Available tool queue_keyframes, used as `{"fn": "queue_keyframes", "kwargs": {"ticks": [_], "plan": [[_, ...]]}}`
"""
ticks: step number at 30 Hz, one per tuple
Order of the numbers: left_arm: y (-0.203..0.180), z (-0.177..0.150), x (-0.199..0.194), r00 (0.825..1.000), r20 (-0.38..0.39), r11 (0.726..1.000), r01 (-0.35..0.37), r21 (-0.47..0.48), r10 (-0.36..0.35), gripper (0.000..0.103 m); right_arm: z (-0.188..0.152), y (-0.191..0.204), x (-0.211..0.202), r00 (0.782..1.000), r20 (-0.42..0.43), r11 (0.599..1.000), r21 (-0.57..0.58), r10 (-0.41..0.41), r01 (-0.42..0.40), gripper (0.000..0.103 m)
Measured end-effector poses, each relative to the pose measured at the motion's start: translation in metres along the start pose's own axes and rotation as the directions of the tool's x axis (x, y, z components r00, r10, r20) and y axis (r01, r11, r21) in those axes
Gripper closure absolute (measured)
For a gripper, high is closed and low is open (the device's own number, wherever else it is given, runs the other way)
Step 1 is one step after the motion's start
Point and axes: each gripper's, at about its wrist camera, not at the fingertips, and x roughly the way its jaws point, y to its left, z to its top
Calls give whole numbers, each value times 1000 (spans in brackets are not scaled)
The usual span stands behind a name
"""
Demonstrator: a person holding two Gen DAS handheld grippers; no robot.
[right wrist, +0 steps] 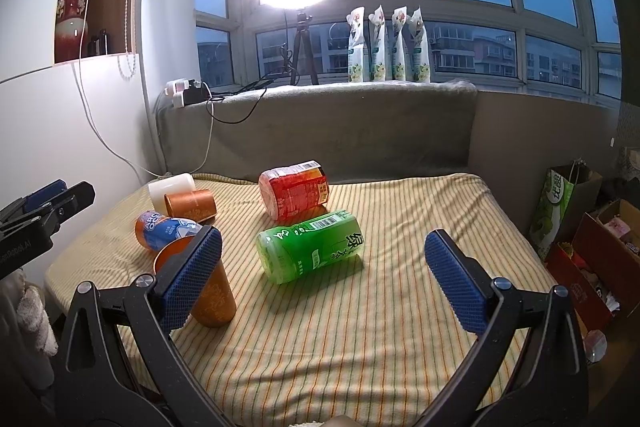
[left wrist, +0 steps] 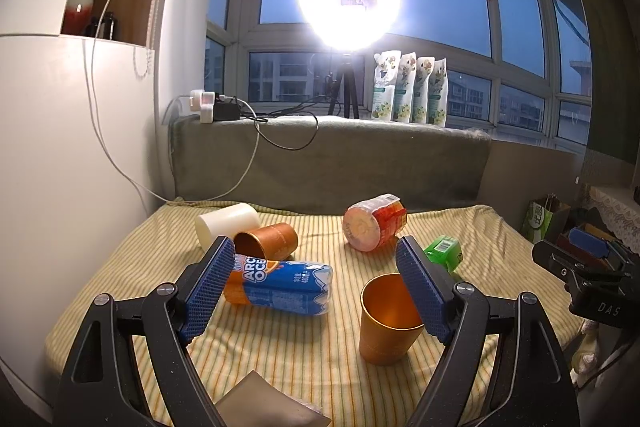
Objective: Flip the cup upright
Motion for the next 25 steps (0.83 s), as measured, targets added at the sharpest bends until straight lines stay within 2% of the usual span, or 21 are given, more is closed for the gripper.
{"fn": "queue_keyframes", "kwargs": {"ticks": [25], "plan": [[3, -1, 3, 1000, -1, 1000, -14, 8, 14, 20, -7, 4, 6, 1000, -22, 1000, -1, 16, -16, 0]]}}
